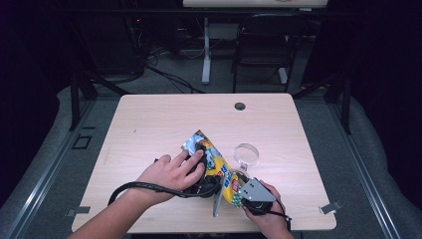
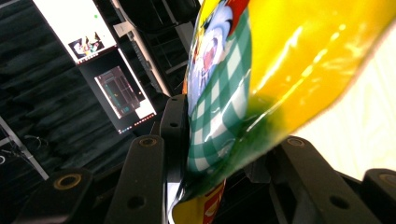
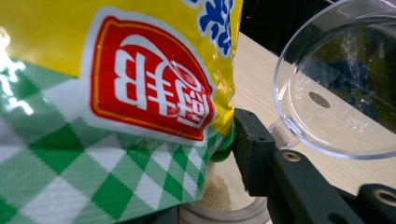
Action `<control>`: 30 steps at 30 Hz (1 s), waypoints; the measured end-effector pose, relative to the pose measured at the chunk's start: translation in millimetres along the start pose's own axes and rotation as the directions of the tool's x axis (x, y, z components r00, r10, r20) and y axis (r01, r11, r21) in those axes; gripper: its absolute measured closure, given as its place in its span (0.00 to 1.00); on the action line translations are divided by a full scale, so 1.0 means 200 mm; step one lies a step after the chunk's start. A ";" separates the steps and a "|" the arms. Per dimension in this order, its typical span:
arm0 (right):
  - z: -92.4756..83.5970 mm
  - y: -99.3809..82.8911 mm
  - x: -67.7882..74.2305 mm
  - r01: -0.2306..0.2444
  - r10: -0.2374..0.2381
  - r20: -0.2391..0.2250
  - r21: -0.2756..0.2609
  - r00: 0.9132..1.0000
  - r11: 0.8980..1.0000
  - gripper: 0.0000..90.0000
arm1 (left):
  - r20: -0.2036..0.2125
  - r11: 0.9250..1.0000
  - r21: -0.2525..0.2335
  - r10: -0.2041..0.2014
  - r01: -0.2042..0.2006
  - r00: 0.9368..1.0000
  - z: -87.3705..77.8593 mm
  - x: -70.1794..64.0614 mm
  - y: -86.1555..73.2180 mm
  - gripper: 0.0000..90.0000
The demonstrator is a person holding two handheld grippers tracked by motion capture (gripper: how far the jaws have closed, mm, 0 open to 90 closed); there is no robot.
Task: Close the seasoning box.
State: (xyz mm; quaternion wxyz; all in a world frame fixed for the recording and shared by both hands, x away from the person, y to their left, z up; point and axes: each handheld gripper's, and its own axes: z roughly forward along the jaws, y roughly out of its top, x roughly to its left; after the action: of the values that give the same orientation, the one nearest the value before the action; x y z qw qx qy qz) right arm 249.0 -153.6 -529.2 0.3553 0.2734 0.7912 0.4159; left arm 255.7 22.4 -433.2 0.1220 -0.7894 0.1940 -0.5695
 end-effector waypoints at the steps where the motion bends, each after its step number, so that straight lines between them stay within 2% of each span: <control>1: 0.00 0.00 0.00 -0.004 0.004 -0.003 -0.003 1.000 1.000 0.79 | -0.001 1.000 0.000 0.000 0.000 1.000 0.00 0.00 0.00 0.74; 27: 0.00 0.00 0.00 0.000 0.000 0.001 0.001 1.000 1.000 0.79 | -0.004 1.000 0.003 0.007 -0.007 1.000 -0.01 0.00 0.01 0.75; 30: 0.00 0.00 0.00 0.002 -0.002 0.001 0.000 1.000 1.000 0.79 | -0.013 1.000 0.005 0.019 -0.019 1.000 -0.01 0.00 0.01 0.75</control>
State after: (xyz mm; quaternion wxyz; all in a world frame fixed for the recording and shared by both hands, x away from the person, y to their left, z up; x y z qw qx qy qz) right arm 248.7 -153.5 -528.9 0.3559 0.2727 0.7914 0.4155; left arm 253.6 20.8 -433.0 0.1280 -0.7834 0.2008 -0.5740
